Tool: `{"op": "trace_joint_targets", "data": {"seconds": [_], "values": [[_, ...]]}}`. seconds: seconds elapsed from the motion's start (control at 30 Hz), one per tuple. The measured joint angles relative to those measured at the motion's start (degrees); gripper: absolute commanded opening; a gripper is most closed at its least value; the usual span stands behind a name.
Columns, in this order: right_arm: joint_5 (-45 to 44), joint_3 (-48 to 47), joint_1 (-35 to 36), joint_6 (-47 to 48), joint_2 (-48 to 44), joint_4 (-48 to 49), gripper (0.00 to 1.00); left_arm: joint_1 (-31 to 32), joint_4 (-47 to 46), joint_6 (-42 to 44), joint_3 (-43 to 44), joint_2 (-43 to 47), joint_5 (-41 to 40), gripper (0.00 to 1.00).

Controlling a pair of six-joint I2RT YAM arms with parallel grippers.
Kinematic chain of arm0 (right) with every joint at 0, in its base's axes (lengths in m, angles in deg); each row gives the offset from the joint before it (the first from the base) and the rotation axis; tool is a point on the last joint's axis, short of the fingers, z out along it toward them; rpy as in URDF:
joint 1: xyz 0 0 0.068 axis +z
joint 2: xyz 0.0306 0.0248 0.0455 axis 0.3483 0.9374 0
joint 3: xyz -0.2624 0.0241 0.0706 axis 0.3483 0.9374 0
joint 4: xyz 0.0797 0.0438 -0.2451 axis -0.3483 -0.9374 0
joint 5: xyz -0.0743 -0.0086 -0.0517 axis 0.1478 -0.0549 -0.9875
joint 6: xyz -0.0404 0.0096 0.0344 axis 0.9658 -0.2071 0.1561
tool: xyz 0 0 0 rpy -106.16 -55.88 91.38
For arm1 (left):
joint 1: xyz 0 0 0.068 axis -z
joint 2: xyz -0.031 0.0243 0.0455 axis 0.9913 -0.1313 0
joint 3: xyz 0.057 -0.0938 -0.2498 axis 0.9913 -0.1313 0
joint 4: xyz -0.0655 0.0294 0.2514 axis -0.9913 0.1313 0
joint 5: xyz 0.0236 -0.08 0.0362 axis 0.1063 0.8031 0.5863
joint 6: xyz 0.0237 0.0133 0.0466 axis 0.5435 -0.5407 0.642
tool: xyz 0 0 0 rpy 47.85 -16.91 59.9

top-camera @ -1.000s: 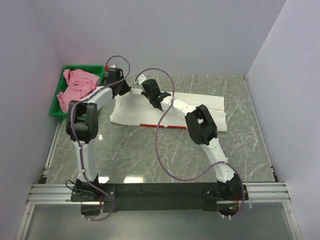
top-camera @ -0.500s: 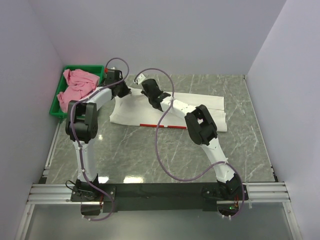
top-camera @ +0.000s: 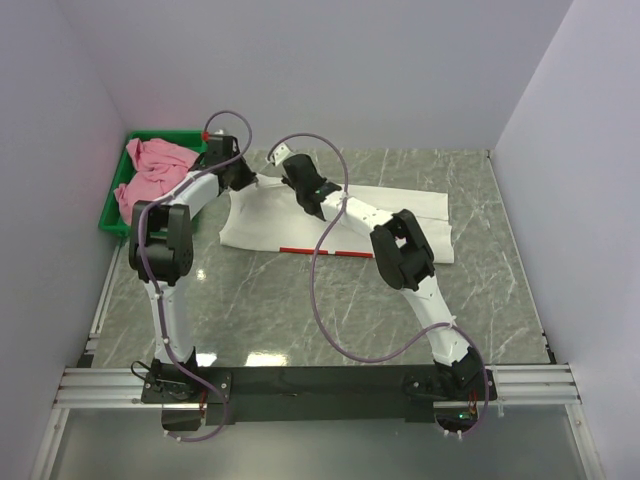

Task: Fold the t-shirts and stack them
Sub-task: Fold the tshirt

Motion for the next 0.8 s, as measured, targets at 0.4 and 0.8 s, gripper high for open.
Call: {"op": "trace_joint_targets", "data": {"seconds": [0.4,0.8], "values": [[10.5,0.0,-4.4,-12.1,0.0,-5.9,0.29,-0.4,0.8,0.0,0.0,-3.5,1.3,0.01],[22.5,4.2,-6.9,-21.3,-3.5,-6.0,0.46,-0.5,0.9,0.2,0.2,-3.5,1.5,0.01]]}}
